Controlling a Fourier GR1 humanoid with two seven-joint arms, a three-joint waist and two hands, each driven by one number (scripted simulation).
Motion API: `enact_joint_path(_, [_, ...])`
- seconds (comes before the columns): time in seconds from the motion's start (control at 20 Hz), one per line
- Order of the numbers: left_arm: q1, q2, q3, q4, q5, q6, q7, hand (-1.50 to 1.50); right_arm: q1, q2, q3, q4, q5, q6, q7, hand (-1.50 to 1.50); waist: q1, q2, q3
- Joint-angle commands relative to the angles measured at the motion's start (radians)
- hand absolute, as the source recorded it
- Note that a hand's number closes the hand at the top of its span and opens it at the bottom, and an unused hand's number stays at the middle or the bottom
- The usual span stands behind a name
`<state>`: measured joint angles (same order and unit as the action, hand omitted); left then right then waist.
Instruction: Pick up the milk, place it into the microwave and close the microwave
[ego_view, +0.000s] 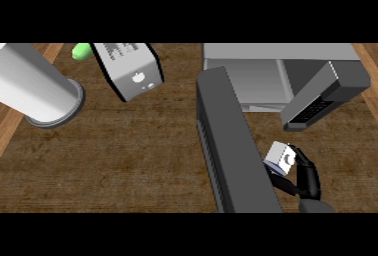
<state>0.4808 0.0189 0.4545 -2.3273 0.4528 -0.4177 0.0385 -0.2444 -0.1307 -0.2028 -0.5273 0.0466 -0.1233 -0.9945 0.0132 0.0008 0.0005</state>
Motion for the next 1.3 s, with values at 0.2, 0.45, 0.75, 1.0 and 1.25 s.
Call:
enact_joint_path(0.2, [0.005, 0.004, 0.031, -0.062, 0.055, 0.011, 0.070, -1.50, -0.058, -0.023, -0.023, 0.063, 0.004, 0.013, -0.160, 1.50, 0.001, 0.000, 0.001])
enact_joint_path(0.45, [0.007, -0.018, 0.011, 0.049, -0.017, -0.050, -0.067, -1.50, -0.130, -0.051, 0.006, 0.100, 0.025, 0.104, -0.140, 1.50, 0.010, 0.003, 0.001])
enact_joint_path(0.75, [-0.030, 0.015, 0.028, 0.028, 0.036, -0.032, 0.003, -1.50, -0.258, -0.156, 0.055, 0.143, 0.055, 0.318, -0.115, 1.50, 0.020, 0.008, 0.003])
enact_joint_path(1.0, [-0.047, 0.043, 0.058, 0.063, 0.064, -0.042, 0.009, -1.50, -0.261, -0.095, 0.091, 0.111, 0.046, 0.409, -0.124, 1.50, 0.005, 0.001, 0.001])
enact_joint_path(1.25, [-0.028, 0.005, 0.076, 0.064, 0.021, -0.038, -0.002, -1.50, -0.267, -0.101, 0.113, 0.031, 0.051, 0.360, -0.069, 1.50, -0.005, -0.002, 0.000])
